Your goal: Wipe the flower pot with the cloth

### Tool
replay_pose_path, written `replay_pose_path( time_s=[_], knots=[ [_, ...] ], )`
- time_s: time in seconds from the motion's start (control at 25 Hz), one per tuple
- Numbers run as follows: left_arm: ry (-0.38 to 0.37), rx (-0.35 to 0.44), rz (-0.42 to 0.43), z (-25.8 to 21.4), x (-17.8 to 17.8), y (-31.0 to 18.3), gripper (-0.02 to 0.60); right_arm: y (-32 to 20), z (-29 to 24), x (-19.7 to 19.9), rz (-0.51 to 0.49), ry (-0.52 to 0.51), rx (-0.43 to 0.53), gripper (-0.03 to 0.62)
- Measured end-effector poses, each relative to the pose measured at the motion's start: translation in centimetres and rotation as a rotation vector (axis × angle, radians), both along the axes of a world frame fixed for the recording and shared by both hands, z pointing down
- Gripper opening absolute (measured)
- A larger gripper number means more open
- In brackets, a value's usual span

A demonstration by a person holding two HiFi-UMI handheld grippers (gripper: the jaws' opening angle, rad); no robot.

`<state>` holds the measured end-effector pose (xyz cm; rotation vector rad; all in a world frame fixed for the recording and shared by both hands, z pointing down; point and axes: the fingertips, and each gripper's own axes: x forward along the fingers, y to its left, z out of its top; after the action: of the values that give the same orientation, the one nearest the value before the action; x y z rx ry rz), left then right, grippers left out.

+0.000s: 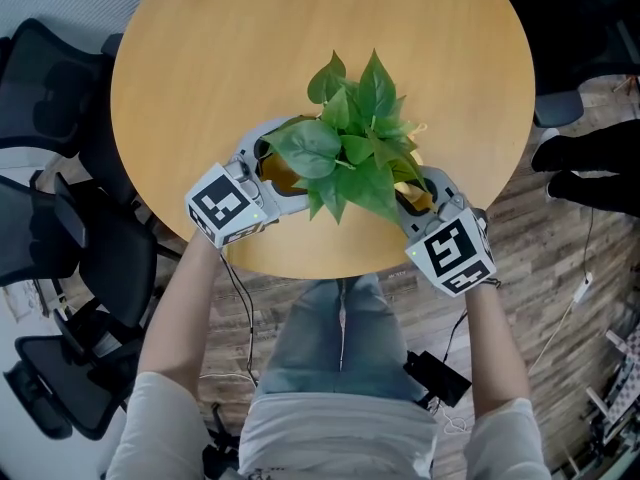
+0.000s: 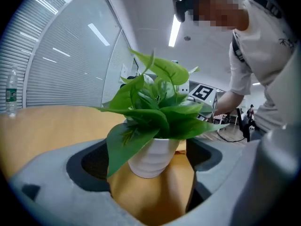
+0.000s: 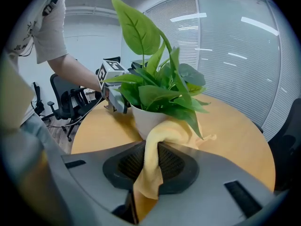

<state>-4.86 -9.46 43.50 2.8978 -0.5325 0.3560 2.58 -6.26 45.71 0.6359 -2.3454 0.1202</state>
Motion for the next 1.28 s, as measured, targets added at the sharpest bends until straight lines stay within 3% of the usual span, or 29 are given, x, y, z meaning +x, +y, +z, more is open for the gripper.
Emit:
replay_pose_path(
  time_s=[0.36,0.8,1.28],
  knots=[
    [0.022,-0.002,0.100,-0.3,1.6,0.0,0.484,0.0,0.0,-0.5,0.003,0.007,-0.001,0.060],
    [0.023,0.000,0.067,-0.2,1.4,0.2,0.448,-3.0,0.0,1.6,0.050,0.043,0.016,0.060],
    [0.003,0.006,-0.004,0.0,1.8,0.2,0.444,-3.6,-0.7,-0.3,-0.048,0.094,0.064,0.060]
  ],
)
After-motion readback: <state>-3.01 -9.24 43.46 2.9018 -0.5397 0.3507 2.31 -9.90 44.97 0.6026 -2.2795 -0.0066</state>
